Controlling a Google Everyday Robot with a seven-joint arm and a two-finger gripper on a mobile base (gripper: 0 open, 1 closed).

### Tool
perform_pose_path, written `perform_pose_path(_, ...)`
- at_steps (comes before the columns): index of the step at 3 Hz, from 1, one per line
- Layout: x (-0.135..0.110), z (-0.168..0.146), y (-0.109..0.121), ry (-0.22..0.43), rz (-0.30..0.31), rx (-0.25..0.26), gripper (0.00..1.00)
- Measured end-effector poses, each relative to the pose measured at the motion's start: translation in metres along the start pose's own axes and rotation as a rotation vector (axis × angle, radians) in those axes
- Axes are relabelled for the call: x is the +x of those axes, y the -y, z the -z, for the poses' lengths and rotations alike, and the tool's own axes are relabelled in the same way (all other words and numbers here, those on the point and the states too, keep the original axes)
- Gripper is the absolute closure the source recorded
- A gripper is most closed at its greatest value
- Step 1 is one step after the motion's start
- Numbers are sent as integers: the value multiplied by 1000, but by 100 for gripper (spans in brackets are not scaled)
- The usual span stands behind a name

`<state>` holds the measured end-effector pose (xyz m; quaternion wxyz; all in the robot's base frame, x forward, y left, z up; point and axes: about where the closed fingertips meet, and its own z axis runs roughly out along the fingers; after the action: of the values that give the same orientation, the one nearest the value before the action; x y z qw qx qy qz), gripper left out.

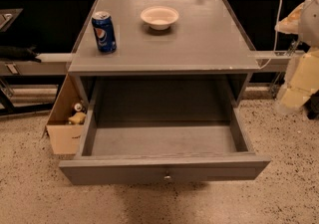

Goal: Place pepsi can into top drawer

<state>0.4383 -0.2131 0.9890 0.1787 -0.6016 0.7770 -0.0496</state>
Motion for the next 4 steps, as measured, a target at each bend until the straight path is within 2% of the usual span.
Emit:
perform_pose_path(1,-2,-1,2,16,-2,4,0)
perform_pose_path(2,-12,-11,15,131,-18,8,0)
perform_pose_path(3,-49,-40,41,299,-17,-1,0)
perform_pose_path(4,-115,-76,70,479,-11,-8,0)
